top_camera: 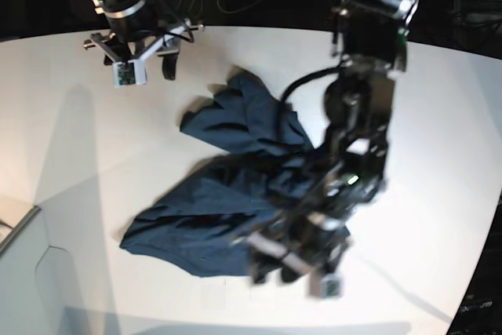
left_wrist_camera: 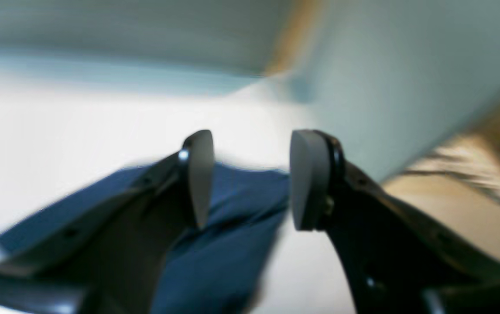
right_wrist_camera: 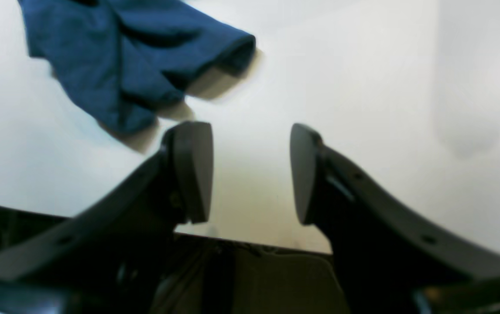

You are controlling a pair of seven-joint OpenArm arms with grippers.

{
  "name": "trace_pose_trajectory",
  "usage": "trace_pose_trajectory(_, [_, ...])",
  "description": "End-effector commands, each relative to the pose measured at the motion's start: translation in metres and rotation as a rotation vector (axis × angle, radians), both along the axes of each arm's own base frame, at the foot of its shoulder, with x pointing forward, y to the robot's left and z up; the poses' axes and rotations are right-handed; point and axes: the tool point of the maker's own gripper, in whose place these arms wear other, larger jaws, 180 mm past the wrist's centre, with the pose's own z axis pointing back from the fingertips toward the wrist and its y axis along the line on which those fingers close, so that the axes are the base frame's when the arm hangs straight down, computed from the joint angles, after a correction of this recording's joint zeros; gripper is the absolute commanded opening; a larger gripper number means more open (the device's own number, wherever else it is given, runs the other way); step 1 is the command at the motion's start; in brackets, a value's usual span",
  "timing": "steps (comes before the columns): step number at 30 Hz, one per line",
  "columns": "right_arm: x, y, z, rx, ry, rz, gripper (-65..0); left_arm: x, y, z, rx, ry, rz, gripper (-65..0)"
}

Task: Layout the t-shirt on the table in an organized manner, then fold the t-shirt properly
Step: 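Grasp the shirt again with the left gripper and pull it outward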

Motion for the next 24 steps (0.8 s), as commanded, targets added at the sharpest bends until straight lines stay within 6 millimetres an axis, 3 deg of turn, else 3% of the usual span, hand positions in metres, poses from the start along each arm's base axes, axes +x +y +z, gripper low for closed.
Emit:
trace_pose_trajectory(1, [0.006,0.004,0.009,0.014,-0.042,0.005,-35.9,-0.001,0.021,0.002,-0.008,-0.018,0.051,-37.0])
trace_pose_trajectory(3, [0.008,0.004,0.01,0.014,-0.047,0.005,-35.9,-0.017,0.058,-0.037,-0.019,0.079,0.13,-37.0])
trace_pose_trajectory(6, [0.009,0.004,0.01,0.015,-0.048,0.006,-35.9,-0.046,0.088,-0.093,-0.092,0.235,0.213,-37.0])
trace_pose_trajectory(11, [0.016,0.005,0.014,0.016,-0.067,0.008,-35.9,-0.076,0.089,-0.162,-0.157,0.435,0.235,-37.0])
trace_pose_trajectory(15, [0.016,0.005,0.014,0.017,-0.067,0.007,-35.9,-0.085,0.09,-0.188,-0.152,0.509,0.245,-37.0])
trace_pose_trajectory(20, [0.015,0.005,0.011,0.017,-0.059,0.008,-35.9,-0.083,0.09,-0.191,-0.15,0.517,0.245,-37.1])
trace_pose_trajectory(24, [0.014,0.006,0.011,0.018,-0.058,0.009,-35.9,-0.09,0.086,-0.206,-0.157,0.562,0.246,-37.1])
